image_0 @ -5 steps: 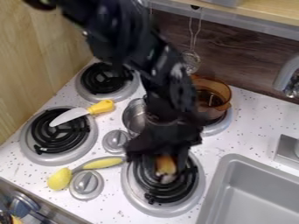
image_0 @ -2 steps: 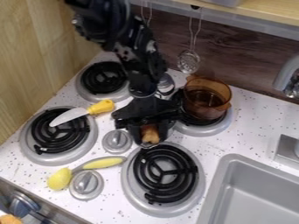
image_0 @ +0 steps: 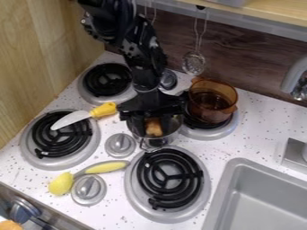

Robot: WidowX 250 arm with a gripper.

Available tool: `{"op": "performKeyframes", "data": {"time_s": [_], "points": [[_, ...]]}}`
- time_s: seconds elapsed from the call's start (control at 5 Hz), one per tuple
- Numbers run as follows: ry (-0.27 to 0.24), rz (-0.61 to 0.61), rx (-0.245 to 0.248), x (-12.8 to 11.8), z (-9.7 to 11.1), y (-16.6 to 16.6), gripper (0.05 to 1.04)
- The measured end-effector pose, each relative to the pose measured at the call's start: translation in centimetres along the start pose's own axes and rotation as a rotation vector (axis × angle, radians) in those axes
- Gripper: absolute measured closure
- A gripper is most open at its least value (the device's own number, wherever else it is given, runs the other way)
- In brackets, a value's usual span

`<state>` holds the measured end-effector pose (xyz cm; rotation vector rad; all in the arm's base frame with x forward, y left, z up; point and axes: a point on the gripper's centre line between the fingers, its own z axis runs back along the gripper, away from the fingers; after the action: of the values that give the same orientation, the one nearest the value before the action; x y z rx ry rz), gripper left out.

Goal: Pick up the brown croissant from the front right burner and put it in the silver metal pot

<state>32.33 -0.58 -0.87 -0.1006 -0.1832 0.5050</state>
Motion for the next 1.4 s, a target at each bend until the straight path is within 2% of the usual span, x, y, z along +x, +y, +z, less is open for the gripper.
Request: {"op": "performKeyframes", "data": {"time_s": [0.2, 0.4, 0.6, 0.8, 1.0, 1.2, 1.4], "points": [[-0.003, -0.032, -0.006, 1.2, -1.1, 0.3, 0.443], [-0.055, -0.028, -0.018, 1.3, -1.5, 0.7, 0.135], [-0.053, 0.028, 0.035, 0.4, -1.3, 0.3, 0.084], [-0.055, 0.025, 0.036, 0.3, -0.1, 0.1, 0.083], [-0.053, 0.002, 0.055, 0.2, 2.4, -0.3, 0.083], [-0.093, -0.007, 0.093, -0.3, 4.7, -1.4, 0.083], [-0.022, -0.028, 0.094, -1.5, 5.2, -1.5, 0.083]]}}
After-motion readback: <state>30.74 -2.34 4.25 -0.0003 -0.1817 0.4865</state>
